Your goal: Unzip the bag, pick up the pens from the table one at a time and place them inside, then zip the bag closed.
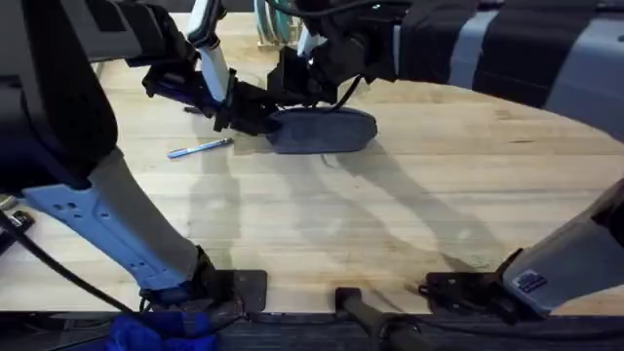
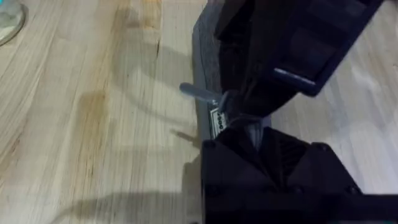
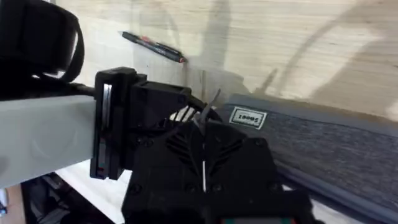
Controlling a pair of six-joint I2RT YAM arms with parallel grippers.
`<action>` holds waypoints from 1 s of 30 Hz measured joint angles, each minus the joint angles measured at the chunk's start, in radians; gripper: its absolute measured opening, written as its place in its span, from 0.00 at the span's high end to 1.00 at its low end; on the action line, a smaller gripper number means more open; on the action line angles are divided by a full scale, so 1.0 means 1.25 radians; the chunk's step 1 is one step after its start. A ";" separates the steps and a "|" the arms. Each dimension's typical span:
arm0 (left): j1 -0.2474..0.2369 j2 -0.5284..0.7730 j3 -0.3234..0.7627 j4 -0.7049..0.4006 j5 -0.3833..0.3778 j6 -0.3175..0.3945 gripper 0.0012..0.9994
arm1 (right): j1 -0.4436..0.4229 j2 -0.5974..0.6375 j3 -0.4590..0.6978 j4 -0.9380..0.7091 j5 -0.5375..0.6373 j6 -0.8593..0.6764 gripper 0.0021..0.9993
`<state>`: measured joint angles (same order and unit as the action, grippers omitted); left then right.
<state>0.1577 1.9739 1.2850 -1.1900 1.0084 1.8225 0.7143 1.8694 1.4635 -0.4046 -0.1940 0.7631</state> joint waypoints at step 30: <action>0.000 0.000 0.000 -0.003 0.000 0.000 0.93 | 0.003 0.000 0.010 -0.031 0.012 -0.040 0.00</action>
<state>0.1574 1.9738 1.2850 -1.1934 1.0080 1.8231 0.7177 1.8694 1.4761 -0.4437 -0.1785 0.7128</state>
